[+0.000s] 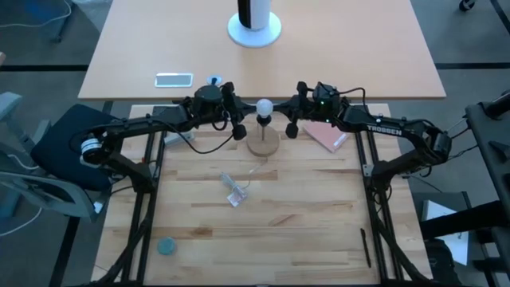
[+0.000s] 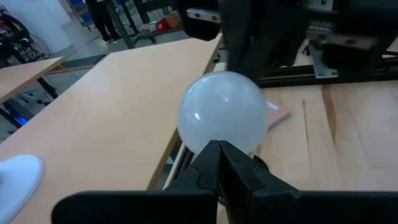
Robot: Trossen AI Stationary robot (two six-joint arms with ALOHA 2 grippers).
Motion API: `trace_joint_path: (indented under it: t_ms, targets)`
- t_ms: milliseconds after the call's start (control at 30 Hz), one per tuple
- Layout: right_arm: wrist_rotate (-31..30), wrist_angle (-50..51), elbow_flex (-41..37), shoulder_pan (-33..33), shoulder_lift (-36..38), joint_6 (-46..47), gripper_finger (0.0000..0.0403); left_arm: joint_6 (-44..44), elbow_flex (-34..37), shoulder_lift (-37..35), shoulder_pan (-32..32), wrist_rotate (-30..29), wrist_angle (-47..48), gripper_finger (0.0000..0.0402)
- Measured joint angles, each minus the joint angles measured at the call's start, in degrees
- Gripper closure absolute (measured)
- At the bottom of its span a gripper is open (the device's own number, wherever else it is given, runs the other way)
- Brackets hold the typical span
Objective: Screw lightbulb
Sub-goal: Insert the lightbulb on the desk lamp
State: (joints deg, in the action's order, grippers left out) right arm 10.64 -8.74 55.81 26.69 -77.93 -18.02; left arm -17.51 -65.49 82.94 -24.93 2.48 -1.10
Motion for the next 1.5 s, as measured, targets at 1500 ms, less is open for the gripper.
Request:
trace_joint_path:
  t_ms: [1500]
  targets:
    - [2.30,2.24,0.00,-1.51,0.61,-0.04,0.0401,2.04,0.04,1.14,-0.11,-1.35,0.59,0.0401]
